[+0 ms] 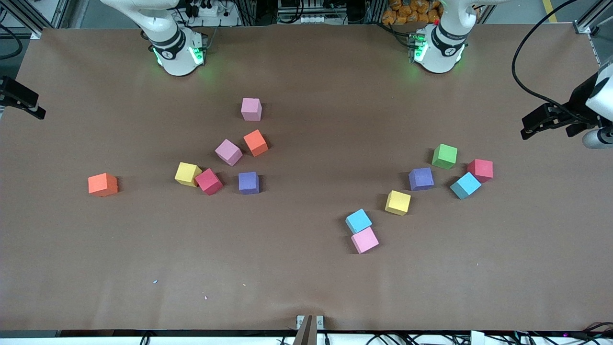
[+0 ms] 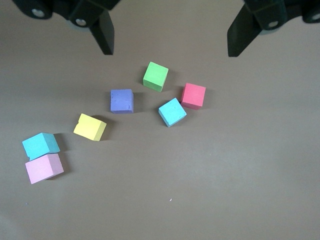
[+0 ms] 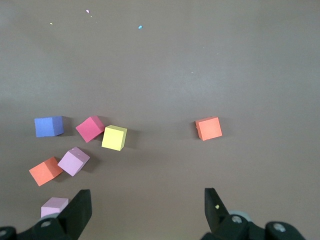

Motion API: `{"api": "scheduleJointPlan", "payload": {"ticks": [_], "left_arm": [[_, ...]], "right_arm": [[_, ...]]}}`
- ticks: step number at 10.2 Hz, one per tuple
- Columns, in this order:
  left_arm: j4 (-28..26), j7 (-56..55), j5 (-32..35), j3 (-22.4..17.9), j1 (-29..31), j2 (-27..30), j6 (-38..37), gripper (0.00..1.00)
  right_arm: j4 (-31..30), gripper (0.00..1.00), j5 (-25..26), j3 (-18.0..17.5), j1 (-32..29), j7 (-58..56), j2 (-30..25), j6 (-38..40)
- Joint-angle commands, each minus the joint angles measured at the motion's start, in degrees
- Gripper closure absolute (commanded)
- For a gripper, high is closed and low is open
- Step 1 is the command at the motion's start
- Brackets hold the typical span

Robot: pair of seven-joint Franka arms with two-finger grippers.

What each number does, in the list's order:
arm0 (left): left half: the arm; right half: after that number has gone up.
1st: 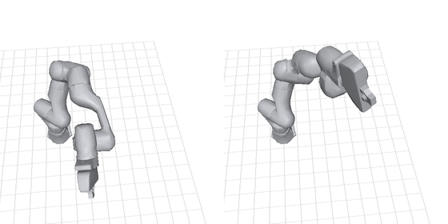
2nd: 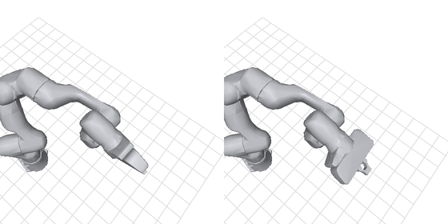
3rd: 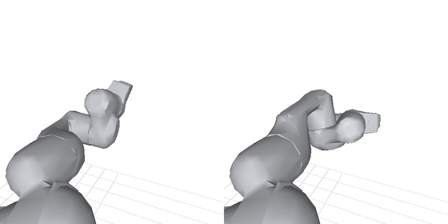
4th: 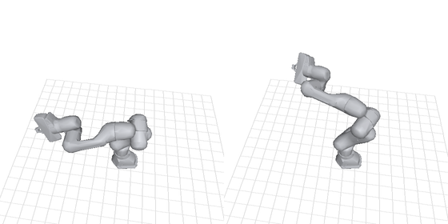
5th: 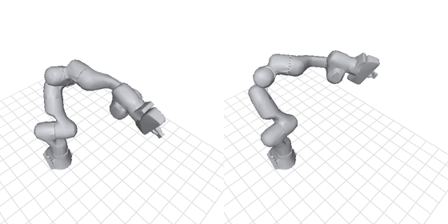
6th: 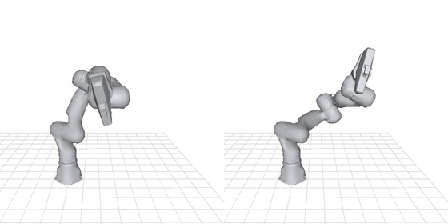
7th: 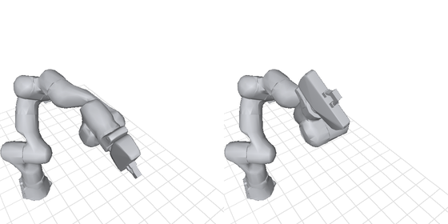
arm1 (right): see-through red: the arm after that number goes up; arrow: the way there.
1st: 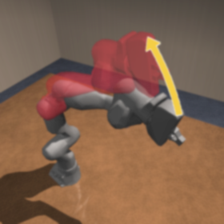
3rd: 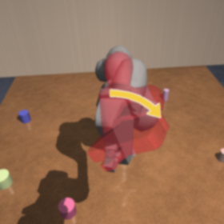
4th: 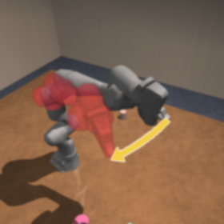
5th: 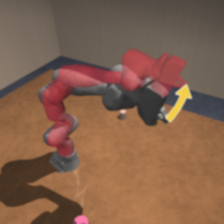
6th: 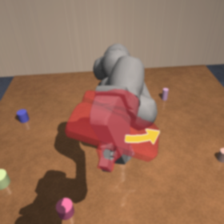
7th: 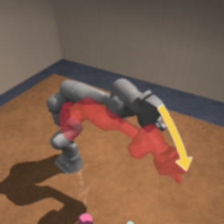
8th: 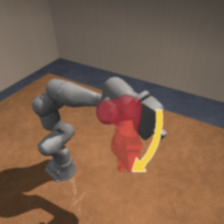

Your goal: Arrange 11 blocks into digit 3

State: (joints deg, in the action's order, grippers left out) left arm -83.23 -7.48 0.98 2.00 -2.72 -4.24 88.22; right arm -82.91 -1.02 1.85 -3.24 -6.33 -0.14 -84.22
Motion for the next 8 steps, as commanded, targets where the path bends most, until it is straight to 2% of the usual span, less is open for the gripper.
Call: {"api": "scheduleJointPlan", "payload": {"ticks": [1,3,6,8], "left_arm": [[-0.62,0.63,-0.46,0.02,-0.35,-0.94,0.55,0.0],[-2.71,-1.04,-1.06,0.72,-0.62,-2.18,3.34,0.0],[-11.58,-8.48,-1.16,2.56,-0.71,-1.65,12.74,0.0],[-17.11,-9.22,-1.77,2.66,-0.88,-2.88,20.11,0.0]], "right_arm": [[0.73,0.0,-0.65,-0.62,-1.07,-0.17,-0.12,0.46],[0.73,0.0,-0.65,-0.62,-0.98,-0.17,-0.12,0.55],[0.73,0.0,-0.82,-0.62,-0.98,-0.17,-0.12,0.55],[0.65,0.0,-0.91,-0.71,-0.81,-0.35,0.06,0.73]]}}
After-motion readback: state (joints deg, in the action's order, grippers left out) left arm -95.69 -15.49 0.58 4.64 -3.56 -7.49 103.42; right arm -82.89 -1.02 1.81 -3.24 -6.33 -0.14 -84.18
